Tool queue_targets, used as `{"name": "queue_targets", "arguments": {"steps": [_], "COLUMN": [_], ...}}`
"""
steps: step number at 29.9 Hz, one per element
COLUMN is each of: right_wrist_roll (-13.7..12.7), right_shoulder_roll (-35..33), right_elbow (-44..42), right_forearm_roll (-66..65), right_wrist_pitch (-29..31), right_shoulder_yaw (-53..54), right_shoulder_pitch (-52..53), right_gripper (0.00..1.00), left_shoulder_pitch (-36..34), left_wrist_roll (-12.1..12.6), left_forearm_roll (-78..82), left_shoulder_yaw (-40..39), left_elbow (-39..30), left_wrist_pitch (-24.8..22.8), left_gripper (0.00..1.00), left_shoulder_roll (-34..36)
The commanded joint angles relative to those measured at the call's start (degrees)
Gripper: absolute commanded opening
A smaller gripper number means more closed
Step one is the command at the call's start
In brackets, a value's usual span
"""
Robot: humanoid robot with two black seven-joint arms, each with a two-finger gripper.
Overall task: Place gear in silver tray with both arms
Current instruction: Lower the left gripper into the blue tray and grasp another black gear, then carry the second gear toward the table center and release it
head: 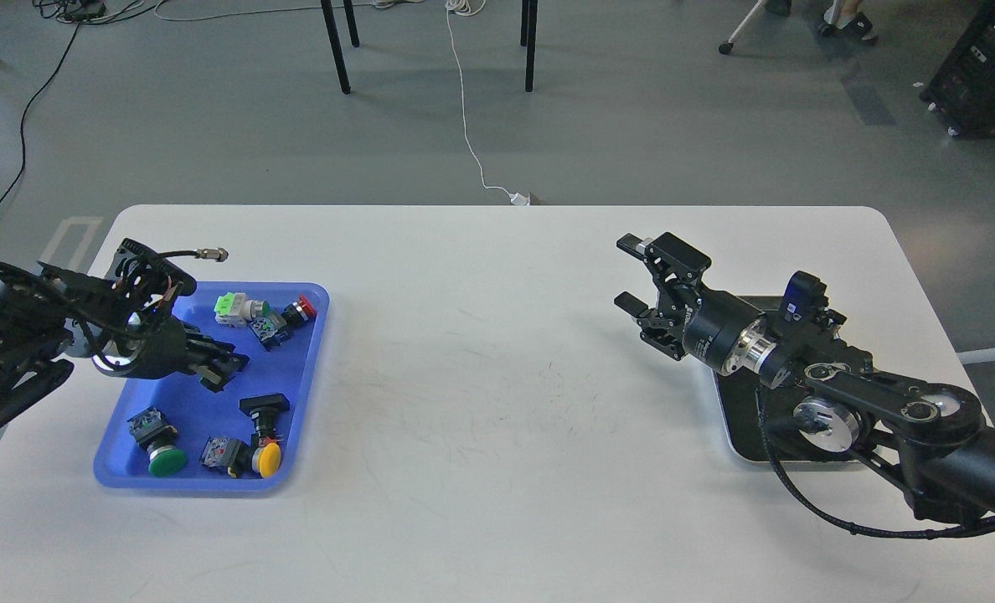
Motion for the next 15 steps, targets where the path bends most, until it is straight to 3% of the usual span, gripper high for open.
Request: {"name": "queue_targets", "arguments": {"steps": [1, 7, 15], "right_wrist_roll": [0.0, 0.0, 0.0], "right_shoulder_roll": [-0.1, -0.1, -1.8], "right_elbow": [0.1, 0.2, 0.7], "right_forearm_roll": [0.0, 0.0, 0.1], "right_wrist_pitch": [0.0, 0.0, 0.0], "right_shoulder_yaw": [0.1, 0.1, 0.6], "right_shoulder_pitch": [0.2, 0.2, 0.5], "right_gripper": [0.96, 0.96, 0.96], "left_shoulder_pitch": [-1.9, -4.2, -11.0], "left_wrist_roll": [-0.1, -0.1, -0.1], "left_forearm_roll": [-2.2, -2.9, -2.6], "left_shoulder_yaw": [0.0, -0.2, -0.1], "left_elbow": [-4.2, -11.9, -21.1], "left_wrist_pitch": [-1.2, -1.4, -1.4], "left_gripper": [0.13, 0.14, 0.14], "left_shoulder_roll": [1.7, 5.0, 1.9]}}
